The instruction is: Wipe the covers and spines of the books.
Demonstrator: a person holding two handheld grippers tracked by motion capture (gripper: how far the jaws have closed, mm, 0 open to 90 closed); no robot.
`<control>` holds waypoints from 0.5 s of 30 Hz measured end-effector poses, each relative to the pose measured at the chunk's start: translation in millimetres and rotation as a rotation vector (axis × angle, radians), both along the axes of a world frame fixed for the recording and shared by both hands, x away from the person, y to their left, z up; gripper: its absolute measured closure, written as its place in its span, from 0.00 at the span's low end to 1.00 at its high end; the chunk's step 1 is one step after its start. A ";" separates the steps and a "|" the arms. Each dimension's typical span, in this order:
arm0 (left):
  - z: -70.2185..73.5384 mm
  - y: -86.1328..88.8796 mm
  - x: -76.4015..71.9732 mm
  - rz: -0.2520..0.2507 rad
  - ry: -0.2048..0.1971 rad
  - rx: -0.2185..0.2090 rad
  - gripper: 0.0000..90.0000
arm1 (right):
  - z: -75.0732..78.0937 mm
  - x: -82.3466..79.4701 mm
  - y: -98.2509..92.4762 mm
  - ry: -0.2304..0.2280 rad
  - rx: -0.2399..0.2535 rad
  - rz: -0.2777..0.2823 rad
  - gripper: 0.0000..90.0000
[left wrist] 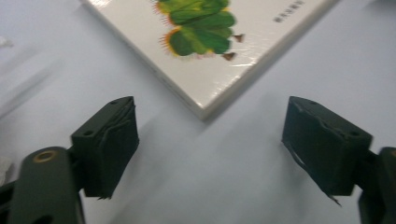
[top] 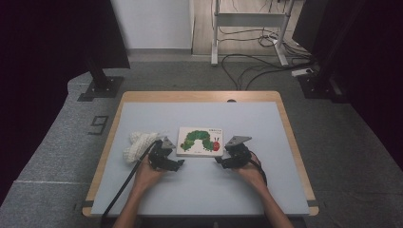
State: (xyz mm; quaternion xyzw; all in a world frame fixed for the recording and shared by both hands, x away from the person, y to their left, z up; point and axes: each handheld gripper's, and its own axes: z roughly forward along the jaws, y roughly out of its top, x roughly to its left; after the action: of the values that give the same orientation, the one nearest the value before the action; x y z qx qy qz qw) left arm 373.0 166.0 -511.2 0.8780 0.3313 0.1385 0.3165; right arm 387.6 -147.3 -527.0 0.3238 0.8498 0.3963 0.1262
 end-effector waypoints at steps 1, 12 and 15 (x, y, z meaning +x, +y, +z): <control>1.7 1.6 -2.7 -0.007 0.001 -0.010 0.15 | 1.3 -1.6 -1.1 -0.002 0.005 -0.004 0.24; 19.0 13.3 -42.9 -0.060 -0.046 0.022 0.00 | 26.5 -25.7 -27.4 -0.073 0.017 -0.023 0.00; 22.0 16.8 -52.1 -0.058 -0.059 0.023 0.00 | 29.5 -31.5 -35.0 -0.074 0.015 -0.024 0.00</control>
State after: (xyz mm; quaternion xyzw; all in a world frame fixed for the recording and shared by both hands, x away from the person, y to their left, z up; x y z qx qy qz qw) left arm 320.8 182.8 -489.3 0.8863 0.2947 0.1591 0.3199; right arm 356.1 -182.3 -497.5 0.3202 0.8376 0.4127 0.1600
